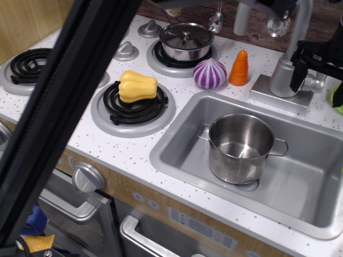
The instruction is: Turn lever vertical to front
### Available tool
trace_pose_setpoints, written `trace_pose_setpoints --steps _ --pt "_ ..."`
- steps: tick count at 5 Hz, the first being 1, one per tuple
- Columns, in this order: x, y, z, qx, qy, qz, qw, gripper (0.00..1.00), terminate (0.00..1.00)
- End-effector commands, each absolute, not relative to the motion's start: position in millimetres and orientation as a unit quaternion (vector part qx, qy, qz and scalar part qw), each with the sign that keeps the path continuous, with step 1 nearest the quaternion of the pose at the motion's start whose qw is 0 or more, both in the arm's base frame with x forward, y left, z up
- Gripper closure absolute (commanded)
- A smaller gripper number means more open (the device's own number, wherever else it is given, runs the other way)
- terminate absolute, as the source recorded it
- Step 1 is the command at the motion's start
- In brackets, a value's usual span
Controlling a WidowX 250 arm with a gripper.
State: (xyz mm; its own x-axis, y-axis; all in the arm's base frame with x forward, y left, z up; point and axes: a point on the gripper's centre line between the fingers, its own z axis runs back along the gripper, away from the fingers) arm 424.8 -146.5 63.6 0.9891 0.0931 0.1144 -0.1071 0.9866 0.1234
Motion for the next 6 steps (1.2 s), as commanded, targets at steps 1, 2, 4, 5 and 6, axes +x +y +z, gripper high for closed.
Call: trace_pose_setpoints --steps 1,2,4,5,6 --pt "424.8 -146.5 63.6 0.065 -0.054 0.05 0.995 0.0 0.0" --pt "427.3 -150.0 65.6 0.072 -0.056 0.053 0.994 0.0 0.0" --pt "438.0 -151.5 90.0 0.113 -0.125 0.038 0.985 0.0 0.0" --pt "440.2 -151.3 100.5 0.12 -0.149 0.042 0.981 0.0 0.0" --pt "443.9 -149.6 106.5 0.118 -0.175 0.04 0.977 0.0 0.0"
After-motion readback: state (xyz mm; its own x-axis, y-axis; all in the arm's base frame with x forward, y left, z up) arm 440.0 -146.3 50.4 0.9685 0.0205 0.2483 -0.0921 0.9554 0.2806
